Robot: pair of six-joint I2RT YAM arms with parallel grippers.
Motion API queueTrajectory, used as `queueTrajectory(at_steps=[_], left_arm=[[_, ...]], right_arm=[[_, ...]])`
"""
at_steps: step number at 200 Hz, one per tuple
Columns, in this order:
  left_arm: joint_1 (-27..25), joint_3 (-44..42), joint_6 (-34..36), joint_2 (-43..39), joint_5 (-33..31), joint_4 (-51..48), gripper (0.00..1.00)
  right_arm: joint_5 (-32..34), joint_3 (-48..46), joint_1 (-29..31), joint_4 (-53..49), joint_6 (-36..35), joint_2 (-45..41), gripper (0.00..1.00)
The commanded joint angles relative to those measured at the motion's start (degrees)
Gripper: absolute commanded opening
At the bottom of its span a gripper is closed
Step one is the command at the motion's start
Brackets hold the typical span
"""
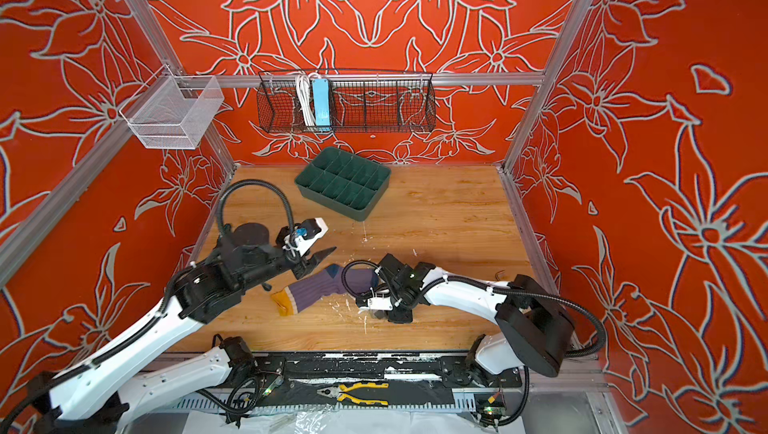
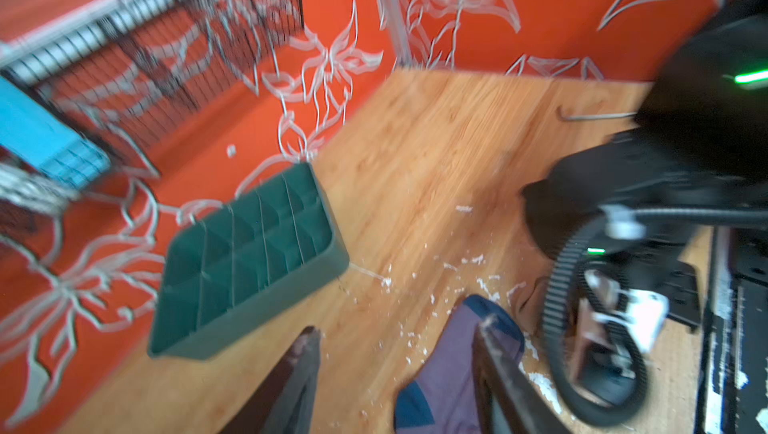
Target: Roll the socks
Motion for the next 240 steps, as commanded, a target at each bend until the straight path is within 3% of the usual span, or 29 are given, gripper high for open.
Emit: queueTrajectory(at_steps=[1,44,79,120,156,208,225,240], left_arm=[[-4.1,-2.5,15.3,0.3,3.4,-0.8,0.61],[-17.4,-8.6,24.7,11.0,-4.7,2.5,0.62],[-22.2,-13.8,22.4,21.5,-5.0,14.4,0.62],[-23.2,-14.5,18.8,34.7,-9.7,25.4,0.62],[-23.2,-14.0,17.0,42.3,-13.5,28.9,0.60],[-23.1,-15.3,15.5,48.4,-23.6,31.4,0.45],[-23.0,-16.2,15.1,49.1,-24.0,31.8,0.45],[-23.0,-16.1,14.7,49.8,-23.5,31.1,0.35]], right_arm=[[-7.6,0.3,-2.6,-6.5,1.3,6.2,0.02],[-7.9,2.9,-6.7,-7.5,-0.3,11.5,0.05],[-8.7,4.1,-8.1,-8.2,-1.1,11.8,0.07],[-9.3,4.4,-8.2,-9.1,-1.2,11.4,0.08],[-10.0,4.5,-8.2,-9.5,-1.1,11.3,0.08],[-11.4,4.9,-8.2,-11.5,-1.5,9.9,0.08],[-12.2,4.9,-8.2,-12.6,-1.9,9.6,0.08],[-12.2,4.9,-8.2,-12.9,-1.6,9.2,0.08]])
